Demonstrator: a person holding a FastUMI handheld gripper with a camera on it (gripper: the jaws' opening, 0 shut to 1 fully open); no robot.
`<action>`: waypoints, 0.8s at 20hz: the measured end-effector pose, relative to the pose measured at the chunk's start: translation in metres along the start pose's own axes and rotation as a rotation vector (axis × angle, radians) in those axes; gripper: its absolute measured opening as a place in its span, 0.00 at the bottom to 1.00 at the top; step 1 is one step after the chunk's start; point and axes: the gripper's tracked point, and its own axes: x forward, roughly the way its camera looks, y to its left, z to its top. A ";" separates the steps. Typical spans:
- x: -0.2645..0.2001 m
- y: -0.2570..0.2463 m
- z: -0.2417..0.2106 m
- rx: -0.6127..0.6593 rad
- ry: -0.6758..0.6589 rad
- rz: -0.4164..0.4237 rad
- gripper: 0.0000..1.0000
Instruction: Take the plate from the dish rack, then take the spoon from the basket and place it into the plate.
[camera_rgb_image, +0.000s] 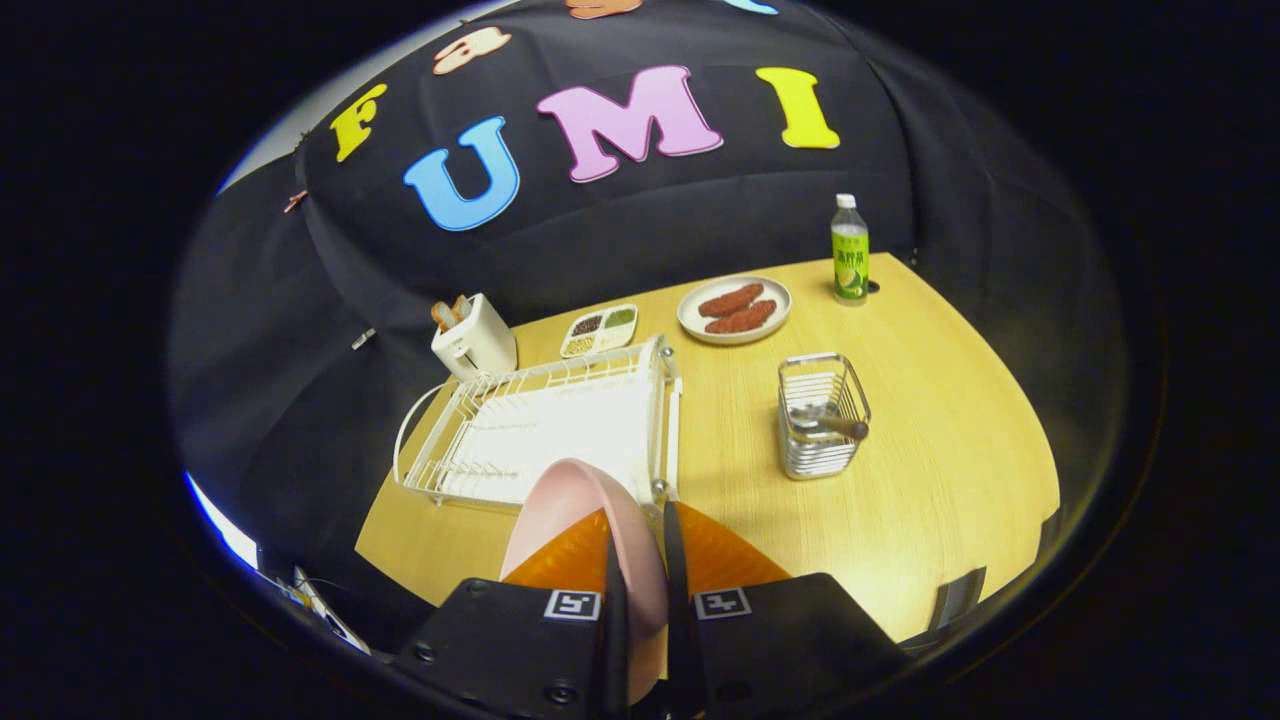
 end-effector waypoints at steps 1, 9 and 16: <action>0.001 -0.010 -0.007 0.022 0.019 0.009 0.19; 0.046 -0.091 -0.051 0.043 0.138 0.059 0.20; 0.073 -0.122 -0.057 0.007 0.174 0.098 0.26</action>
